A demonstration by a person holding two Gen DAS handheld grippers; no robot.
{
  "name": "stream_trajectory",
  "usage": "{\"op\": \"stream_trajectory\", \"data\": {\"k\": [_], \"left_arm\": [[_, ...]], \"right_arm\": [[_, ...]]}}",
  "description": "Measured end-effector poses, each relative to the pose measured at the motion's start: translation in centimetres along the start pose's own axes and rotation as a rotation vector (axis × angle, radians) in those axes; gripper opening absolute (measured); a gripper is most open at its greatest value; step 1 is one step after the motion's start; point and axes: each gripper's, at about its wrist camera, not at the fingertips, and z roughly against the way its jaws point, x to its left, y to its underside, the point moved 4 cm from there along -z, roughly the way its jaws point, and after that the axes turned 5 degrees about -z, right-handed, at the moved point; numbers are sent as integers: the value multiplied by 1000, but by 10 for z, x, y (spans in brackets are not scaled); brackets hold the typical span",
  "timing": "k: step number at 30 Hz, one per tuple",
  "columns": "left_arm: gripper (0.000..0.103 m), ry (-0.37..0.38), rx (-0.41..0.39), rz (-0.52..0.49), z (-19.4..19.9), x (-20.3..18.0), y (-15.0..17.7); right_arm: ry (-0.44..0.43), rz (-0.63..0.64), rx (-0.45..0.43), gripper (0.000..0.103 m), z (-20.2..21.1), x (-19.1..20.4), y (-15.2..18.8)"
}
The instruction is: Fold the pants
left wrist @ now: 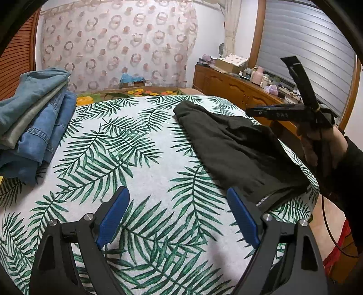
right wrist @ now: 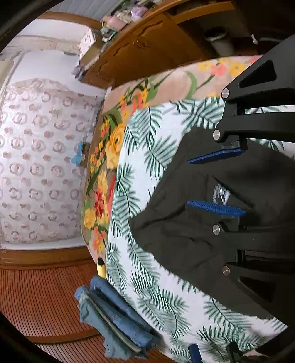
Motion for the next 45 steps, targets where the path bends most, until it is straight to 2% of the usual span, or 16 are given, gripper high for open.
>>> {"op": "stream_trajectory", "data": {"k": [4,10,16,22,23,24,26,28,30,37,41,45], "left_arm": [[88,-17,-13,-12,-6,-4,-5],[88,-19,-53,-9,-14,-6,-21],[88,-9,-46,-3,-23,-11,-31],[88,9,4,-52,-38,-28,-27],[88,9,14,-61,-41,-30,-26],[88,11,21,-67,-42,-31,-25],[88,21,38,-73,-45,-33,-24],[88,34,48,-71,-46,-34,-22],[88,47,69,-68,-49,-35,-21],[88,45,106,-73,-55,-37,-17],[88,48,156,-63,-64,-38,-15],[88,38,158,-74,-64,-40,-14]], "right_arm": [[-41,54,17,35,1,17,5],[-83,77,70,34,-13,19,3],[-51,81,145,35,-35,8,-5],[-1,58,176,34,-59,4,-14],[-1,60,177,32,-61,4,-14],[-1,65,176,25,-64,5,-15],[3,74,166,21,-64,6,-15],[-8,82,156,11,-62,6,-15],[-8,81,136,6,-56,3,-17],[33,13,35,4,-35,-25,-28],[57,-49,2,4,-30,-51,-31],[89,-76,-30,4,-28,-68,-33]]}}
